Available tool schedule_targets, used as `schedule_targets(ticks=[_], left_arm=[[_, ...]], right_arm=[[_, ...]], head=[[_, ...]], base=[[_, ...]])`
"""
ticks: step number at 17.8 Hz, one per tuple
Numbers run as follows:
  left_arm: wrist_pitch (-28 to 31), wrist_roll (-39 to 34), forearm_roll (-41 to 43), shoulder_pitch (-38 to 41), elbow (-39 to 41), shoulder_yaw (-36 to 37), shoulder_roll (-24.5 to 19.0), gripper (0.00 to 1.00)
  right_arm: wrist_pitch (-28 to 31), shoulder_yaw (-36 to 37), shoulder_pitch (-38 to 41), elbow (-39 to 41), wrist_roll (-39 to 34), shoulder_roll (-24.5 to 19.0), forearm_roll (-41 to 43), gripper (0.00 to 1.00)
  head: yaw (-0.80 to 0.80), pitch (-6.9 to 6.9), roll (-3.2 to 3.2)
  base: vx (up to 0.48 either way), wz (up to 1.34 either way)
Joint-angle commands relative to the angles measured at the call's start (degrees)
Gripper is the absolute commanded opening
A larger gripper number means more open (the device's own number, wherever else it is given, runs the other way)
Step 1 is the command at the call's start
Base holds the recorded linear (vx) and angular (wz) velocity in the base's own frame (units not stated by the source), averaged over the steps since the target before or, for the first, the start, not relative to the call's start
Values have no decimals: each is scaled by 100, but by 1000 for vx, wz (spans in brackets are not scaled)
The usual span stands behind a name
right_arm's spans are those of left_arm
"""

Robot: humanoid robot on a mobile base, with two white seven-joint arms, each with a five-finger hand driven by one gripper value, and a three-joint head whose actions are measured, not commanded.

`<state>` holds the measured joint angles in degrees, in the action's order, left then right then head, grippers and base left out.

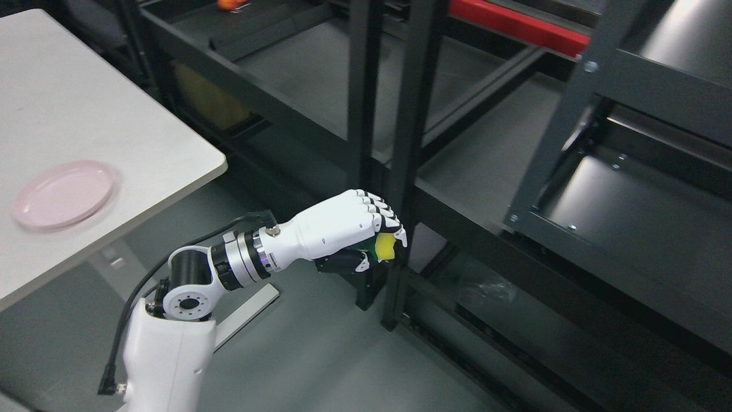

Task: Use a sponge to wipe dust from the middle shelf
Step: 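Hold the sponge in the left hand while turning toward the shelf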

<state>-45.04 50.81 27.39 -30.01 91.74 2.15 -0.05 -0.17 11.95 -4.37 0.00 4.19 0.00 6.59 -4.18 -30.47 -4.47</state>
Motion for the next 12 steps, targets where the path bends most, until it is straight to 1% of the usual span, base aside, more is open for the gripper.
schedule_targets(ticks=[1, 5, 7, 8, 10, 12], left_arm=[[4, 8, 3, -215, 20, 75, -95, 0], [4, 8, 3, -540, -24, 452, -95, 1], [4, -1, 3, -777, -50, 934, -95, 1], [4, -44, -14, -1004, -129, 1380, -95, 1], [4, -71, -32, -1373, -130, 1883, -95, 1], [4, -89, -197, -1804, -147, 2174, -95, 1]], right_arm=[[421, 0, -2, 100, -5, 100, 0, 100], [421, 0, -2, 100, -5, 100, 0, 100], [421, 0, -2, 100, 3, 100, 0, 100], [421, 0, -2, 100, -5, 100, 0, 100], [421, 0, -2, 100, -5, 100, 0, 100], [421, 0, -2, 100, -5, 100, 0, 100]], head=[[0, 0, 0], [0, 0, 0], [0, 1, 0], [0, 1, 0], [0, 2, 0], [0, 2, 0]], base=[[-102, -994], [-69, -947], [-17, -832], [26, -683], [38, -636], [53, -537]])
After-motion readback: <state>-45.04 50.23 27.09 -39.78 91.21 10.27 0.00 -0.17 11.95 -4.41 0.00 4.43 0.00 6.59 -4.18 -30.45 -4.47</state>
